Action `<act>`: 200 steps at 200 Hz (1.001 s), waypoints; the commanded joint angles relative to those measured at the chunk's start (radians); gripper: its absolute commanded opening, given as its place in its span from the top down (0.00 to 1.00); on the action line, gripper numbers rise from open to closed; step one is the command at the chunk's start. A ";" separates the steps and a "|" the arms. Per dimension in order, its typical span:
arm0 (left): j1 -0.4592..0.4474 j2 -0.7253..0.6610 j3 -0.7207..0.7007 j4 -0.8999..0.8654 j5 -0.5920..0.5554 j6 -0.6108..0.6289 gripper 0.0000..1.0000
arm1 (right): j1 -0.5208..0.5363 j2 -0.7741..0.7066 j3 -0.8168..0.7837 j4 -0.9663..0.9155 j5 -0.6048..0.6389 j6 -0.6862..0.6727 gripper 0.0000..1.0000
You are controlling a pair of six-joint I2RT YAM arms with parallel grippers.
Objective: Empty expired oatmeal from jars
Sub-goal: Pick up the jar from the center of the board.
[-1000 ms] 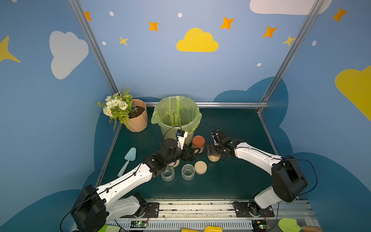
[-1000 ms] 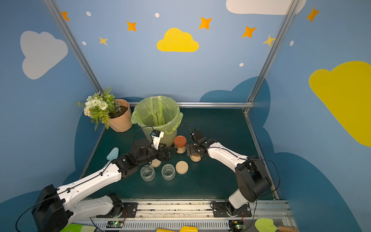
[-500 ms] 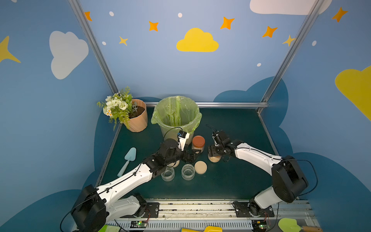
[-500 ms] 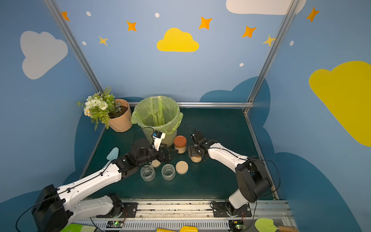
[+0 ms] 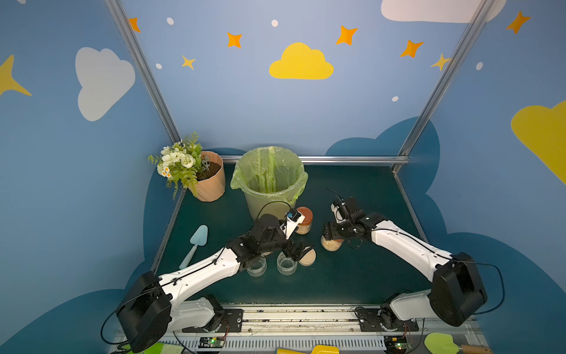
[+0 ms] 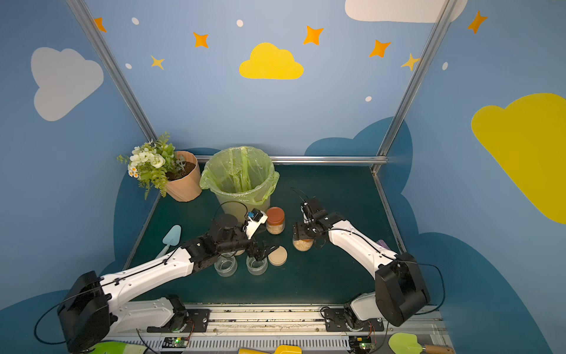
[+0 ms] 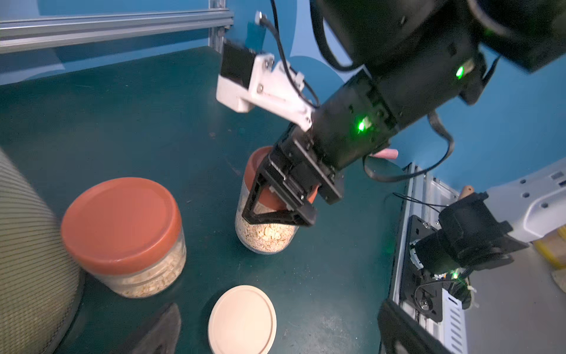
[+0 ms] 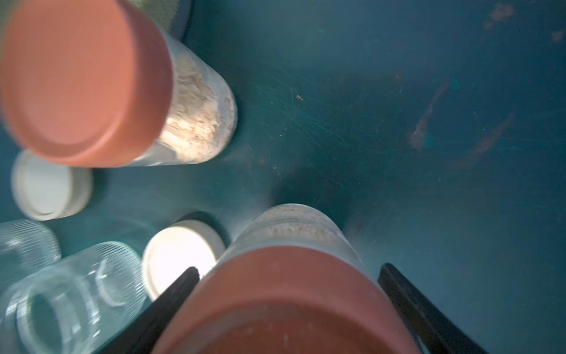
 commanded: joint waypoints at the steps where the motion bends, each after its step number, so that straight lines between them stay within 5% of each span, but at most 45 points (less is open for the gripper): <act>1: -0.006 0.064 0.056 0.046 0.065 0.073 0.00 | -0.033 -0.078 0.078 -0.027 -0.127 0.018 0.51; 104: -0.043 0.420 0.275 0.222 0.176 0.078 0.00 | -0.136 -0.261 0.122 -0.070 -0.399 0.113 0.51; 200: -0.050 0.462 0.312 0.243 0.196 0.108 0.01 | -0.154 -0.310 0.090 -0.032 -0.493 0.162 0.51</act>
